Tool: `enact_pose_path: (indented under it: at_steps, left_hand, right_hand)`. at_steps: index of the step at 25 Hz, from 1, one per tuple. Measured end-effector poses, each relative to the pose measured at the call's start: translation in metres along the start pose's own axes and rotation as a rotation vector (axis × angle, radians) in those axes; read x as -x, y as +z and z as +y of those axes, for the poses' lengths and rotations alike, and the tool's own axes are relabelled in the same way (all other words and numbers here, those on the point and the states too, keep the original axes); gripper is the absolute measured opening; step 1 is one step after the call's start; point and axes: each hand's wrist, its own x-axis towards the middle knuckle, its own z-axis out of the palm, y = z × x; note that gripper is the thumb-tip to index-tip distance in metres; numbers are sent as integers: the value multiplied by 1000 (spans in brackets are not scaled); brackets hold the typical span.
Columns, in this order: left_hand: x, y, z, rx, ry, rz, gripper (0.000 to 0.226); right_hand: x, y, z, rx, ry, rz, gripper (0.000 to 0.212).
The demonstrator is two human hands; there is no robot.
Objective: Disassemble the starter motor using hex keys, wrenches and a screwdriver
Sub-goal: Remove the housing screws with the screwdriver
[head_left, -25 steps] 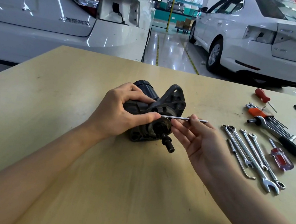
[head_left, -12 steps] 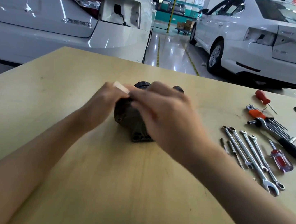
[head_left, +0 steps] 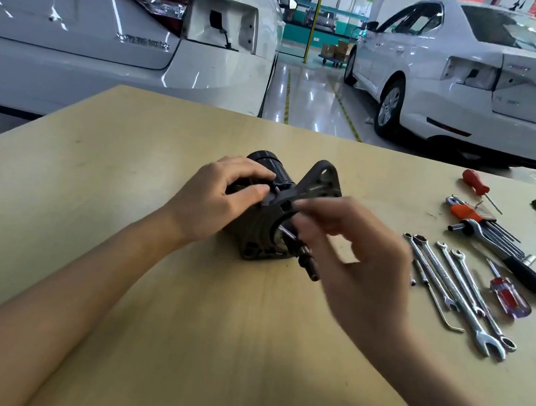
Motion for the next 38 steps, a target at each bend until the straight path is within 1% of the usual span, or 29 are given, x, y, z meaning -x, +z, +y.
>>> enact_pose_path:
  at_steps: [2,3,4,6,9,16,21,24,26,27,28,30,33,35,36,38]
  left_hand:
    - [1,-1,-1,-10,-5,1,22]
    - [1,-2,-1,-9,-5,-2,21]
    - [1,-2,-2,-7,-2,-6,20]
    - [0,-3,-2,5,-3,-10,24]
    - [0,-2,-3,18,-8,-6,30]
    - [0,-2,-5,17,-4,-8,29]
    - [0,-1,-4,23,5,-8,28]
    - [0,-2,-5,16,12,-9,28]
    - [0,-2,-4,15,21,-10,29]
    - [1,-2,-5,12,26,-8,30]
    - [0,-2,-5,13,29,-5,30]
    - [-1,-4,-6,56,21,-19,33]
    - [-4,-6,-6,233,-47,-63,53]
    - [-4,-6,-7,390,-100,-54,58]
    - [-4,-6,-7,466,-124,-68,61]
    - [-6,-10,-11,493,-149,-118,70]
  right_hand:
    - [-3,-5,4,-430,469,187,6]
    - [-5,-7,7,-579,650,238,8]
    - [-6,-9,10,-667,778,264,10]
    - [-8,-10,14,-793,913,294,11]
    - [-10,-10,16,-895,969,330,7]
    - [-11,-10,17,-915,1029,313,5]
    - [-9,-9,21,-967,1080,339,9]
    - [-8,-8,23,-985,1077,342,6]
    - [-11,-8,21,-978,1018,340,4]
    - [-15,-8,19,-927,957,326,5]
    - [-20,-8,16,-818,873,298,7]
    - [-33,-6,10,-498,648,209,7]
    - [-47,4,-3,8,213,56,10]
    - [-43,15,-11,307,-112,-101,19]
    - [-37,21,-15,417,-228,-202,23]
    - [-22,30,-18,613,-404,-380,22]
